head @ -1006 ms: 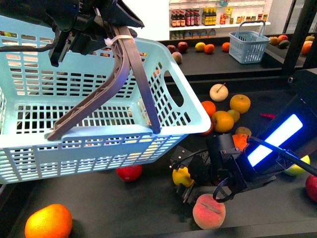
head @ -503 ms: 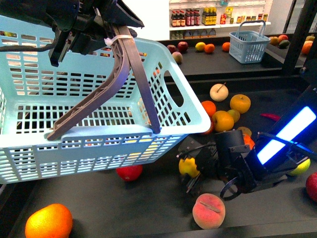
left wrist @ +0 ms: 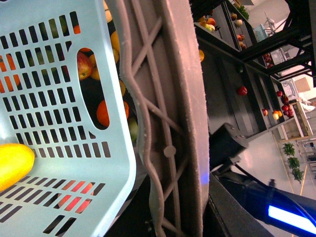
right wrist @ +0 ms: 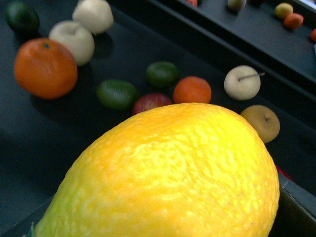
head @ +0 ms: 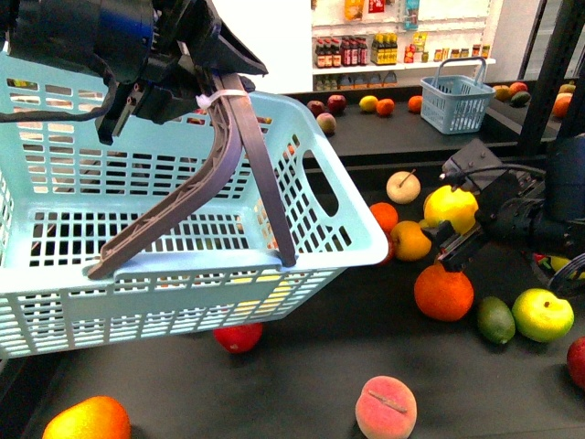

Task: Pick lemon from shelf

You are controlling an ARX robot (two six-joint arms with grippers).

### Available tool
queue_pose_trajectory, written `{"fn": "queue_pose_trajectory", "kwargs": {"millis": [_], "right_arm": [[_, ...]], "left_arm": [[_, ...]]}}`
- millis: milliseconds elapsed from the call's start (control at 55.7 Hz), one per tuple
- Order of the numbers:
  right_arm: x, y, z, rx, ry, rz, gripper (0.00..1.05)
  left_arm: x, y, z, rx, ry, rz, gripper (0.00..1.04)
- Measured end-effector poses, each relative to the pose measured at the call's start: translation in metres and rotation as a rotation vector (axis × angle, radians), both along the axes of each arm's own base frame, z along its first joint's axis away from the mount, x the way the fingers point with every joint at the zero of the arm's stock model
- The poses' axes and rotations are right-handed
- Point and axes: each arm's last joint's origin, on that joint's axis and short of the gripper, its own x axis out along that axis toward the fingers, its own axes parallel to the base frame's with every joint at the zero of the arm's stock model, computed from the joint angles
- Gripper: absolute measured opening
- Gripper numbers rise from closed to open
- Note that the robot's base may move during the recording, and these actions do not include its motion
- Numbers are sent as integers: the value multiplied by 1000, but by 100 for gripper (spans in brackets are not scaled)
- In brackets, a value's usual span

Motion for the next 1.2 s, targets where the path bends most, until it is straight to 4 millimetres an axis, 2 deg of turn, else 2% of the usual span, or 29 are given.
{"fn": "queue_pose_trajectory", "kwargs": {"millis": [126, 162, 234, 323, 395, 485, 665, 826, 934, 1204], "right_arm": [[-19, 7, 46, 74, -49, 38, 82], [-26, 11, 64, 97, -71, 56, 82], [-36, 20, 86, 141, -94, 85, 82], [-49, 34, 107, 193, -100, 131, 82], [-58, 45, 115, 225, -83, 165, 81], [-67, 58, 118, 254, -52, 201, 81], [-80, 86, 108, 276, 16, 262, 81], [-83, 105, 100, 277, 44, 282, 81], [-86, 119, 88, 279, 83, 303, 81], [-89, 140, 73, 270, 130, 321, 81]], "left_arm": [[0, 0, 0, 0, 0, 0, 14], [0, 0, 0, 0, 0, 0, 14], [0, 0, 0, 0, 0, 1, 14], [0, 0, 0, 0, 0, 0, 14], [0, 0, 0, 0, 0, 0, 14], [0, 0, 0, 0, 0, 0, 14], [0, 0, 0, 0, 0, 0, 14], [0, 0, 0, 0, 0, 0, 14], [0, 0, 0, 0, 0, 0, 14], [0, 0, 0, 0, 0, 1, 14]]}}
